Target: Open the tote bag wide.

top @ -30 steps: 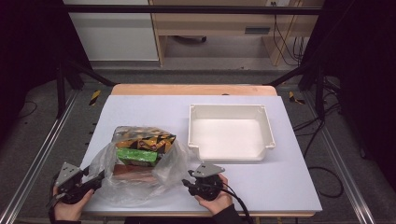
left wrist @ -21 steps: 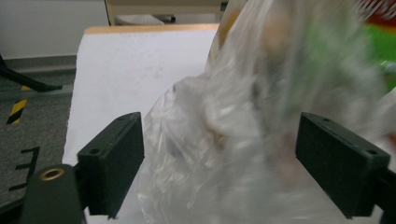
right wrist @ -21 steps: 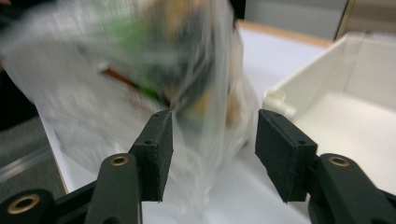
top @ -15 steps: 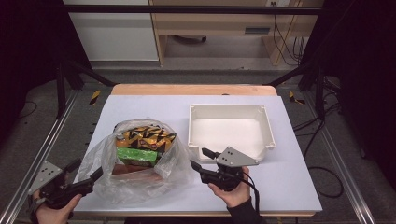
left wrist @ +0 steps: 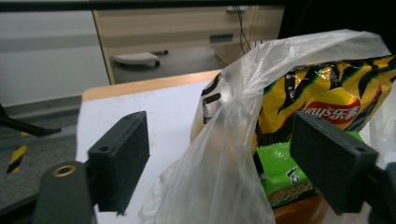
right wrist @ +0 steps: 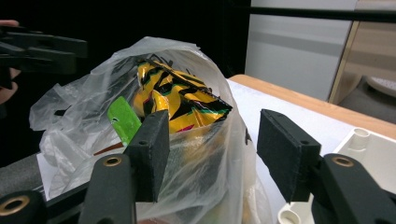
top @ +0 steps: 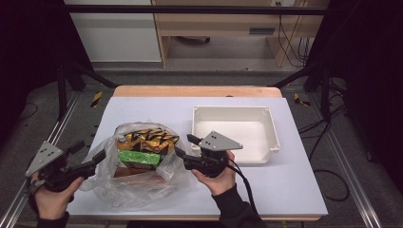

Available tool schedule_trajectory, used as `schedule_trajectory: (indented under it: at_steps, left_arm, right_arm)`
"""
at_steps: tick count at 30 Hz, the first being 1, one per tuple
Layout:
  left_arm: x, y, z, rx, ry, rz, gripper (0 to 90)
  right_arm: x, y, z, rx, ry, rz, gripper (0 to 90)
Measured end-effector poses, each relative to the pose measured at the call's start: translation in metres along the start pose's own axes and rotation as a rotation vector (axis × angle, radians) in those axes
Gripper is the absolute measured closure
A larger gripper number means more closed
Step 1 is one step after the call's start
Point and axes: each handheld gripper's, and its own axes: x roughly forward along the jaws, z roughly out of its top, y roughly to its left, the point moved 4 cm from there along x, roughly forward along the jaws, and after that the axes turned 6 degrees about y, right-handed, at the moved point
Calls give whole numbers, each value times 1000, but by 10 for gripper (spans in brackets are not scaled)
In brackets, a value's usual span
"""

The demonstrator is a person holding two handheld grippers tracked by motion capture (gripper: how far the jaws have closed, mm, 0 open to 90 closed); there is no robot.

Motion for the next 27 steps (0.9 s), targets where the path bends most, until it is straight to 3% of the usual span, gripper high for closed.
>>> schedule_trajectory:
  at_steps: [2, 5, 10, 13, 16, 17, 18, 21, 22, 27]
  left_arm:
    - [12, 0, 0, 12, 32, 18, 263]
    - [24, 1, -4, 2, 60, 12, 383]
    - [33, 2, -10, 19, 149, 77, 688]
    - [33, 5, -9, 2, 157, 99, 859]
    - [34, 6, -4, 12, 138, 117, 894]
    - [35, 7, 1, 20, 106, 122, 895]
    - [35, 7, 1, 20, 106, 122, 896]
    - [37, 12, 9, -11, 53, 109, 896]
    - [40, 14, 11, -18, 52, 112, 896]
    - [70, 31, 4, -50, 162, 137, 895]
  right_arm:
    - [6, 0, 0, 7, 10, 3, 436]
    - [11, 0, -2, 1, 27, -7, 436]
    - [15, 0, -8, -3, 57, 0, 518]
    - [17, 1, -15, -15, 85, 5, 588]
    - [19, 0, -19, -22, 101, 12, 675]
    - [20, 0, -20, -22, 106, 5, 750]
    - [20, 0, -20, -22, 106, 5, 750]
    - [20, -1, -19, -15, 92, -4, 868]
    - [20, -1, -19, -15, 92, -4, 868]
    - [25, -8, -21, -1, 97, -60, 897]
